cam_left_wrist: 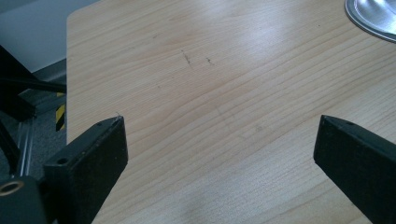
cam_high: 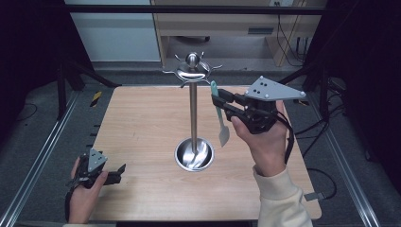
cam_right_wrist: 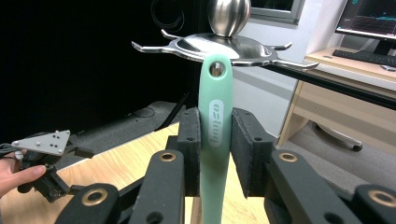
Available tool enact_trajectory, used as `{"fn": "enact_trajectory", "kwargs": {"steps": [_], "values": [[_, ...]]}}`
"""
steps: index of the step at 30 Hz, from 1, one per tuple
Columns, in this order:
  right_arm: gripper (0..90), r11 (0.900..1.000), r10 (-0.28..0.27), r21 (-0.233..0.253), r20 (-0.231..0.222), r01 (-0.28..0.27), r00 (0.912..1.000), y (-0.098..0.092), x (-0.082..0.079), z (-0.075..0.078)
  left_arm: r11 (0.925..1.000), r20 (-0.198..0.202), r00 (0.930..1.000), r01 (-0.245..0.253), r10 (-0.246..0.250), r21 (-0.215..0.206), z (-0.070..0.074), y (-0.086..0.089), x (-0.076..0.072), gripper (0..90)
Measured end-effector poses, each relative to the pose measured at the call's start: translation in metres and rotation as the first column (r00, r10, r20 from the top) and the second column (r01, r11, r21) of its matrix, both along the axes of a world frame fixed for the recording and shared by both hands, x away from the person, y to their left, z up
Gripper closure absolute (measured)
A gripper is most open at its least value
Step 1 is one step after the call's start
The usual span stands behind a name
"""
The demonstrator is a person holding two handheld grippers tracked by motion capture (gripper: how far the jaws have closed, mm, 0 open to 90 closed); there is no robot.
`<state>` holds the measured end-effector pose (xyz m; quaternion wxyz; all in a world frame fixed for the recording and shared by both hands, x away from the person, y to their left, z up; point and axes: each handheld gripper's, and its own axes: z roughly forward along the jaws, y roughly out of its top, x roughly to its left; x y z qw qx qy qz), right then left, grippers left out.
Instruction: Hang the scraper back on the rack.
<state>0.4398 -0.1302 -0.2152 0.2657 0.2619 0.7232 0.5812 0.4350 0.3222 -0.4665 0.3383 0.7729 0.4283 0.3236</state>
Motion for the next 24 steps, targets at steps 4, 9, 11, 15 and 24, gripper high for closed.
{"fn": "enact_trajectory", "kwargs": {"steps": [4, 9, 11, 15, 24], "values": [[74.1, 1.000, -0.002, -0.002, -0.003, 0.002, 1.0000, 0.0002, 0.0009, -0.0003, 1.0000, -0.003, 1.0000, 0.001, -0.001, 0.001, 0.0002, 0.0000, -0.0001, 2.7], [74.1, 1.000, -0.006, -0.006, -0.008, 0.006, 1.0000, 0.0017, 0.0032, -0.0014, 1.0000, -0.001, 1.0000, 0.000, 0.000, 0.001, 0.0000, 0.0000, 0.0001, 2.7], [74.1, 1.000, -0.007, -0.008, -0.010, 0.007, 0.9999, 0.0022, 0.0040, -0.0017, 1.0000, 0.000, 1.0000, 0.000, 0.000, 0.000, 0.0000, 0.0000, 0.0000, 2.7], [74.1, 1.000, -0.009, -0.006, -0.012, 0.009, 0.9999, 0.0037, 0.0059, -0.0025, 1.0000, -0.001, 1.0000, 0.001, -0.001, -0.001, 0.0000, 0.0000, 0.0000, 2.7], [74.0, 1.000, -0.009, 0.000, -0.017, 0.009, 0.9998, 0.0067, 0.0095, -0.0034, 1.0000, -0.005, 1.0000, 0.004, -0.004, 0.003, 0.0002, 0.0000, -0.0001, 2.7]]}}
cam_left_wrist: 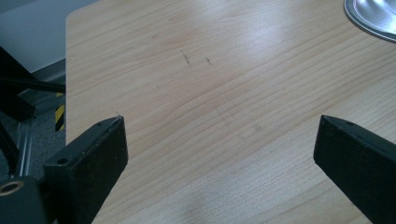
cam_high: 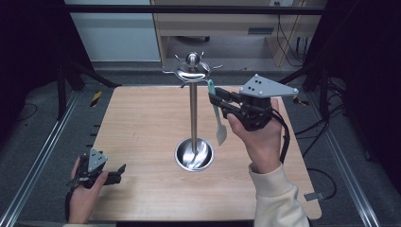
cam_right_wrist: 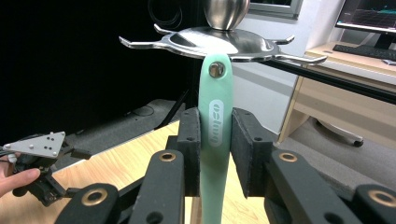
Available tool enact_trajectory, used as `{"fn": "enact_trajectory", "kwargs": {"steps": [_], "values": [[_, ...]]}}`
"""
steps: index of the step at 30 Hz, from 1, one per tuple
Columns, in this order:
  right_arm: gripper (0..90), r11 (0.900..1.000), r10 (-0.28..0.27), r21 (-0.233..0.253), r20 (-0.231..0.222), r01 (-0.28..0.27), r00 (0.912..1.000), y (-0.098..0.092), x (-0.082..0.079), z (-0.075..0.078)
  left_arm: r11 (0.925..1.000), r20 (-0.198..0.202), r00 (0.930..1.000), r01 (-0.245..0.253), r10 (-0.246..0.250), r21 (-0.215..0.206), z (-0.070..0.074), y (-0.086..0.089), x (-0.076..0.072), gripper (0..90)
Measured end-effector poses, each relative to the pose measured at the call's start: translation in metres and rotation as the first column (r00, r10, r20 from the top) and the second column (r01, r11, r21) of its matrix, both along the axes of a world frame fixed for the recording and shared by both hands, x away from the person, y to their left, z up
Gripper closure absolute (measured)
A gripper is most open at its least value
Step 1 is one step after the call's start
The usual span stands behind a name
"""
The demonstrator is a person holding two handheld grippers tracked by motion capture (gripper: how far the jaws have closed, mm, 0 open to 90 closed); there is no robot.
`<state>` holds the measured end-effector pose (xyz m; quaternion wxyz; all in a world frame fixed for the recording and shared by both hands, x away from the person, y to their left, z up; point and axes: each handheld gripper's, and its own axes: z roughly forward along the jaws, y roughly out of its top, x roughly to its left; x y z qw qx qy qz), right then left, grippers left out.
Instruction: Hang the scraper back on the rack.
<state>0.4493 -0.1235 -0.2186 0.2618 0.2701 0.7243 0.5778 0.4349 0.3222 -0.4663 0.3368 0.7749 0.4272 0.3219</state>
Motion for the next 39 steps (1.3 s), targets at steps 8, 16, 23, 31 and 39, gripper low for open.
{"fn": "enact_trajectory", "kwargs": {"steps": [8, 16, 23, 31, 39], "values": [[74.1, 1.000, 0.001, 0.005, -0.004, -0.001, 1.0000, 0.0026, 0.0023, -0.0006, 1.0000, 0.000, 1.0000, 0.000, 0.000, 0.000, 0.0000, 0.0000, 0.0000, 2.7], [74.1, 1.000, 0.002, 0.013, -0.006, -0.002, 1.0000, 0.0041, 0.0046, -0.0011, 1.0000, 0.000, 1.0000, 0.001, -0.001, 0.000, 0.0001, -0.0001, 0.0000, 2.7], [74.0, 1.000, 0.002, 0.020, -0.007, -0.001, 1.0000, 0.0049, 0.0059, -0.0023, 1.0000, -0.001, 1.0000, 0.002, -0.002, 0.000, -0.0001, -0.0001, 0.0000, 2.7], [74.0, 0.999, 0.001, 0.039, -0.004, -0.001, 1.0000, 0.0057, 0.0061, -0.0057, 1.0000, 0.001, 1.0000, -0.001, 0.001, -0.001, -0.0005, -0.0002, -0.0001, 2.7], [74.0, 0.999, -0.002, 0.053, -0.001, 0.002, 1.0000, 0.0072, 0.0071, -0.0076, 1.0000, -0.001, 1.0000, -0.007, 0.007, -0.007, -0.0012, 0.0007, 0.0001, 2.7]]}}
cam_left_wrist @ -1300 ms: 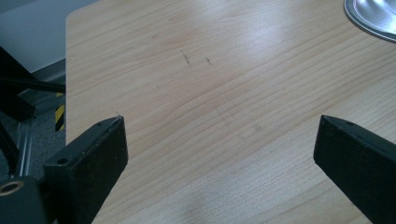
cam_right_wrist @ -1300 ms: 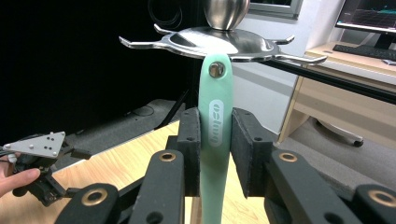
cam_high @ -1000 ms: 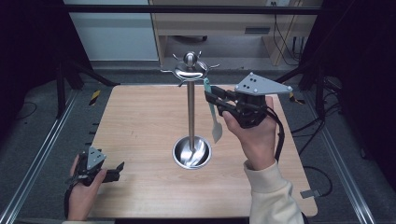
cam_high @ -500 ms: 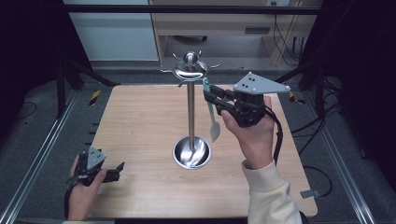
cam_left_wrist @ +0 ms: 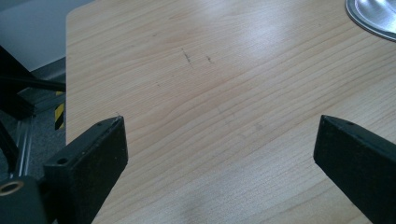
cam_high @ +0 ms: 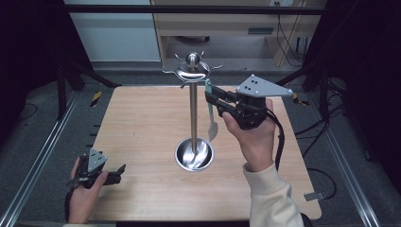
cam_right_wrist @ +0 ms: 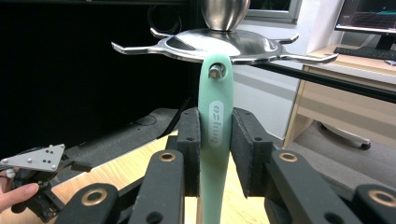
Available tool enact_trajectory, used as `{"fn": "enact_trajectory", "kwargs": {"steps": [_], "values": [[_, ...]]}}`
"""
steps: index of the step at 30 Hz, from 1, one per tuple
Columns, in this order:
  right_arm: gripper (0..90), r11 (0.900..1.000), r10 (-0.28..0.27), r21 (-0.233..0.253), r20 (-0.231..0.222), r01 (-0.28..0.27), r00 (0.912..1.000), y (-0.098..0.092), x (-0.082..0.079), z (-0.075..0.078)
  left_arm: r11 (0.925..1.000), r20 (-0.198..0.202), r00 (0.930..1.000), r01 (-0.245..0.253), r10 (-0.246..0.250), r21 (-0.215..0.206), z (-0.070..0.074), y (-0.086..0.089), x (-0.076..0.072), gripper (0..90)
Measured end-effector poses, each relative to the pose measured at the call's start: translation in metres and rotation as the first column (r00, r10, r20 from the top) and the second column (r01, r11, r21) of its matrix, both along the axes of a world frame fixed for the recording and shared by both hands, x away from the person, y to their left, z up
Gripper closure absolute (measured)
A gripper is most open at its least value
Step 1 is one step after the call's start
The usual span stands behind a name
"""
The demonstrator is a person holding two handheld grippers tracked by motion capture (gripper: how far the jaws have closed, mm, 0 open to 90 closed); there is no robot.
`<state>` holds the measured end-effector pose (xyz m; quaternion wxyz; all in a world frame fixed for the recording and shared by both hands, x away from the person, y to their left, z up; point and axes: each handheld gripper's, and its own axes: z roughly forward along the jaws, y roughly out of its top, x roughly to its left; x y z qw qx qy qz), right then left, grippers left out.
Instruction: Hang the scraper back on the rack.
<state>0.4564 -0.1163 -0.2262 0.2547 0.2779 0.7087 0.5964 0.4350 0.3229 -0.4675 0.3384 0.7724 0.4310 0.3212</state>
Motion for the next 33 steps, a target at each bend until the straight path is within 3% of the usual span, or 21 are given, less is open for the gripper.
{"fn": "enact_trajectory", "kwargs": {"steps": [22, 28, 33], "values": [[72.7, 1.000, -0.004, 0.025, 0.016, 0.003, 0.9999, 0.003, 0.003, -0.004, 1.0000, -0.002, 1.0000, -0.005, 0.005, -0.001, 0.000, 0.000, 0.001, 2.8], [63.0, 1.000, -0.024, 0.019, 0.014, 0.024, 0.9996, 0.000, 0.000, -0.005, 1.0000, 0.001, 1.0000, -0.005, 0.005, 0.002, 0.000, 0.001, 0.000, 2.7], [52.7, 0.997, -0.081, 0.002, 0.012, 0.081, 0.9967, -0.008, -0.004, -0.008, 1.0000, 0.001, 1.0000, -0.004, 0.004, 0.003, 0.000, 0.000, 0.000, 2.7]]}}
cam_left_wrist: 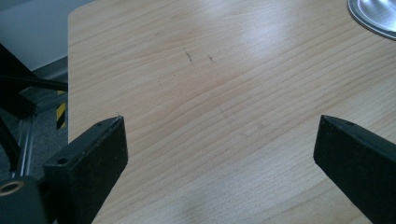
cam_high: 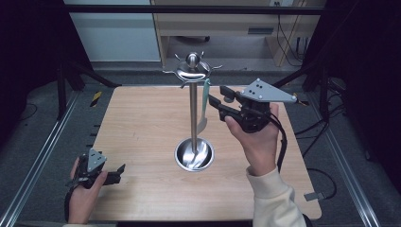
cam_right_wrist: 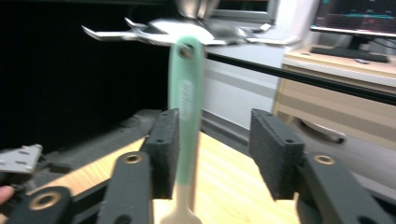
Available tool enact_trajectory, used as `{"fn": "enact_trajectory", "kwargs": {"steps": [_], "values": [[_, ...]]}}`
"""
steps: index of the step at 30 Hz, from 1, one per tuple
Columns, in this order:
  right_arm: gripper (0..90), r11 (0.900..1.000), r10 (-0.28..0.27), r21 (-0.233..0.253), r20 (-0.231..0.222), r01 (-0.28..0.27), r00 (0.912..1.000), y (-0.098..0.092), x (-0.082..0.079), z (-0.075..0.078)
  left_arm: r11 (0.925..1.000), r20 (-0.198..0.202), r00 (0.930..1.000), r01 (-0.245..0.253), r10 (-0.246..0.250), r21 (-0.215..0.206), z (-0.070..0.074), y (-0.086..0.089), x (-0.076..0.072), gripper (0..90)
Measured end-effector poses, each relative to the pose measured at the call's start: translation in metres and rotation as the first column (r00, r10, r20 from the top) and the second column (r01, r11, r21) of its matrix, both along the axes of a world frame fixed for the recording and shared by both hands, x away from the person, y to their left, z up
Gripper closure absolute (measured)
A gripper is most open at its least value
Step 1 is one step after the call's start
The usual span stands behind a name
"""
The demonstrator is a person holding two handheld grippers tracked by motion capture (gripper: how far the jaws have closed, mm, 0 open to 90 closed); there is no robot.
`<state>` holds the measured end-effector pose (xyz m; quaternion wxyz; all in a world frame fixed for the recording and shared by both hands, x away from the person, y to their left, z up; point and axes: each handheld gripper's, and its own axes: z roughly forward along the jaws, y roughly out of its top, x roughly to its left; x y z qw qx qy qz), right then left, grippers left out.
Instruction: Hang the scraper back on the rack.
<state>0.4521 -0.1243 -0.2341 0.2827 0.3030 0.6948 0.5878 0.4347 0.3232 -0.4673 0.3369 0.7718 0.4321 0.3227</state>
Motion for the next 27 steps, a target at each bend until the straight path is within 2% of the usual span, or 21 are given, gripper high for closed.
{"fn": "enact_trajectory", "kwargs": {"steps": [5, 11, 15, 18, 25, 27], "values": [[41.4, 0.997, -0.072, -0.025, 0.017, 0.072, 0.9973, -0.011, -0.001, -0.003, 1.0000, 0.000, 1.0000, 0.002, -0.002, 0.001, 0.000, 0.000, -0.001, 2.7], [23.7, 0.990, -0.138, -0.023, 0.030, 0.138, 0.9901, -0.025, 0.000, -0.013, 1.0000, -0.005, 1.0000, -0.001, 0.001, -0.001, 0.000, 0.001, 0.000, 2.7], [16.8, 0.979, -0.196, -0.048, 0.013, 0.197, 0.9804, -0.033, 0.002, -0.028, 1.0000, -0.004, 1.0000, -0.002, 0.002, -0.001, 0.000, 0.000, 0.000, 2.7], [10.9, 0.976, -0.208, -0.073, -0.018, 0.206, 0.9779, -0.037, 0.005, -0.043, 1.0000, -0.004, 1.0000, -0.004, 0.004, -0.005, 0.000, 0.001, 0.000, 2.7], [7.9, 0.969, -0.231, -0.102, -0.038, 0.226, 0.9722, -0.044, 0.007, -0.074, 0.9999, -0.001, 1.0000, -0.004, 0.004, -0.011, 0.000, 0.001, 0.000, 2.8], [7.8, 0.967, -0.236, -0.116, -0.060, 0.228, 0.9699, -0.045, 0.007, -0.082, 0.9999, -0.001, 1.0000, -0.004, 0.004, -0.012, 0.000, 0.001, 0.000, 2.8]]}}
